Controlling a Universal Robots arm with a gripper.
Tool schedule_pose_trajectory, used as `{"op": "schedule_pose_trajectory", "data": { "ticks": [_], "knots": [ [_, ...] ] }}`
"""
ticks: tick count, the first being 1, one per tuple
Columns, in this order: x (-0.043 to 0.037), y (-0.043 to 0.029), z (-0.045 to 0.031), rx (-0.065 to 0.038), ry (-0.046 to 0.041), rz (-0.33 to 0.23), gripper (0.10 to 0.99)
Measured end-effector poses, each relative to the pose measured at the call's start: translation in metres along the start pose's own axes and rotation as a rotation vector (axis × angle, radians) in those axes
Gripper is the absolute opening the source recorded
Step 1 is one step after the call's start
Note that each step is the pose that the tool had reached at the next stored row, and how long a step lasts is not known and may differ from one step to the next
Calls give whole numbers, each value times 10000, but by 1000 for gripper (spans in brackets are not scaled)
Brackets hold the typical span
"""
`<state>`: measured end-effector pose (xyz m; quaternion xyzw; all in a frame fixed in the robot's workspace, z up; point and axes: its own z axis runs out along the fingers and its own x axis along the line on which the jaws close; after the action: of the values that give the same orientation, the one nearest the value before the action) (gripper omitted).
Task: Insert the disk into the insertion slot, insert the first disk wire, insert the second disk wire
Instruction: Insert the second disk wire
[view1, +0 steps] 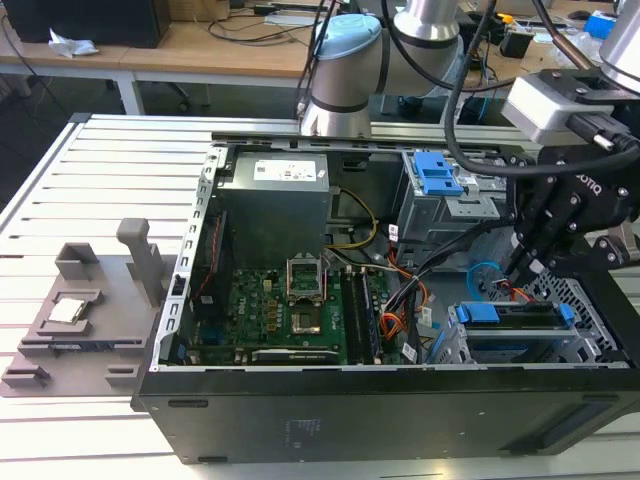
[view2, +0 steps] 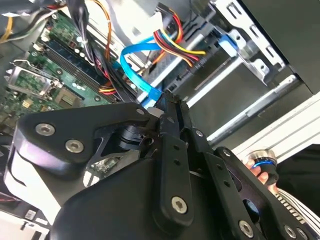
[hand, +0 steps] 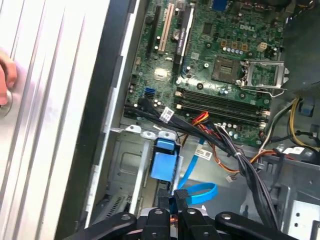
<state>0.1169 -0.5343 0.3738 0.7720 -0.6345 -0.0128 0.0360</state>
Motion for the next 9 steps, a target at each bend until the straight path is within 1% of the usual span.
{"op": "schedule_pose_trajectory", "data": {
  "ticks": [2,3,7,8,9],
  "knots": [
    [64,12,3,0,-1,0,161],
    [80,15,4,0,0,0,161],
    [85,15,5,-2,-6,81,161],
    [85,15,5,-4,-12,164,161],
    [86,15,6,-9,-27,372,161]
  ]
}}
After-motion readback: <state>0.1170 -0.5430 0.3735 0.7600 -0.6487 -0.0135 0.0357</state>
